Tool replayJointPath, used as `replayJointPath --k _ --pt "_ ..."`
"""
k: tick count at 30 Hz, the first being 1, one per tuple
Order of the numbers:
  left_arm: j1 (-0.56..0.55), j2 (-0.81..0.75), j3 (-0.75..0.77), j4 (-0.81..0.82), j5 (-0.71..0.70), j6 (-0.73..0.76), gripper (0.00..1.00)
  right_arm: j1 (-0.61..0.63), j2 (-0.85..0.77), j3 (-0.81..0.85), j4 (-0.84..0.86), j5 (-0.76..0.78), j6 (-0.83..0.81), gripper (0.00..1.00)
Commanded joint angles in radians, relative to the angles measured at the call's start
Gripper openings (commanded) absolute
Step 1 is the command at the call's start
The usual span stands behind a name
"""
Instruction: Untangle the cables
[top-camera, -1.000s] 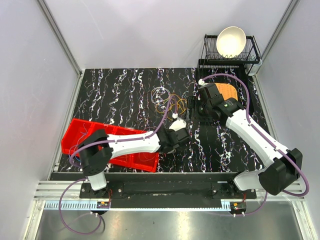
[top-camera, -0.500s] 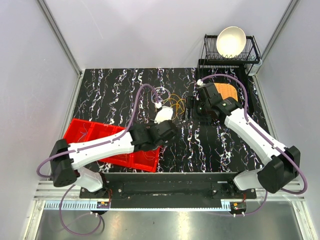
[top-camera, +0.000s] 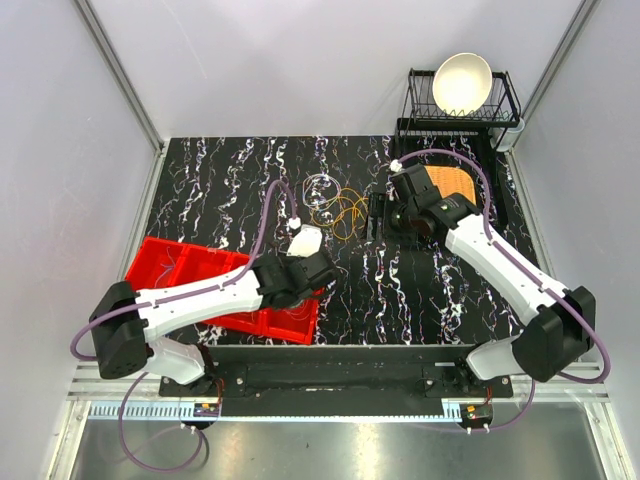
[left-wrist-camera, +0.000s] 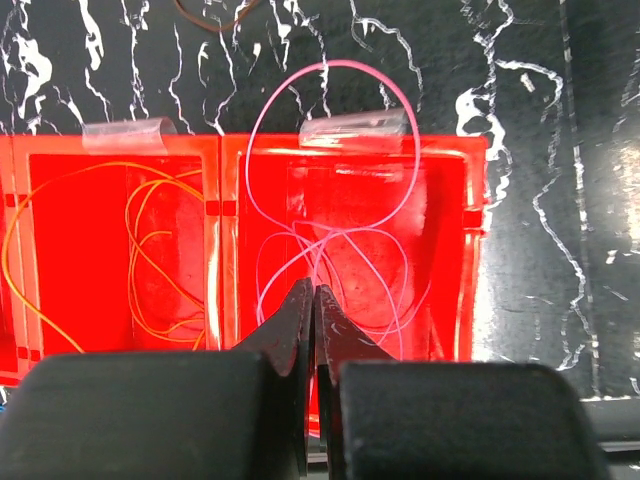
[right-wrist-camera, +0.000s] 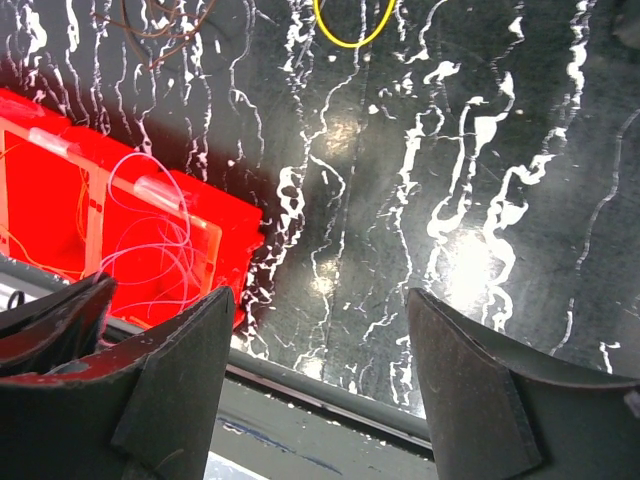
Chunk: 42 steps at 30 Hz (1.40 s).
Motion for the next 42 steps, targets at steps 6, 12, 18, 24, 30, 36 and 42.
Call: replayJointPath --k 6,12,18,24,30,36,42 --pt "0.002 0.078 -0.055 0.154 -0.003 -0.068 0.00 -0.002 0.023 0.010 0.074 -0.093 0.019 0.74" --pt "-0.016 0.071 -0.023 0.136 0.037 -0.062 0.19 0.000 0.027 0.010 0.084 -0.106 0.007 0.73" --pt "-0.018 -0.024 0.049 0.027 0.028 -0.078 0.52 -0.002 0.042 0.021 0.101 -0.121 0.008 0.73" --pt "-0.021 -0.135 0.080 -0.053 0.021 -0.101 0.59 -0.002 0.073 0.050 0.103 -0.118 0.001 0.73" --pt "-0.021 -0.299 0.037 -0.166 -0.036 -0.153 0.62 0.000 0.130 0.084 0.109 -0.117 -0.007 0.74" --pt "-0.021 -0.482 -0.059 -0.260 -0.079 -0.127 0.63 -0.002 0.245 0.158 0.106 -0.063 0.011 0.74" --pt "-0.021 -0.699 -0.127 -0.245 -0.102 -0.043 0.72 -0.014 0.384 0.266 0.115 0.005 0.045 0.75"
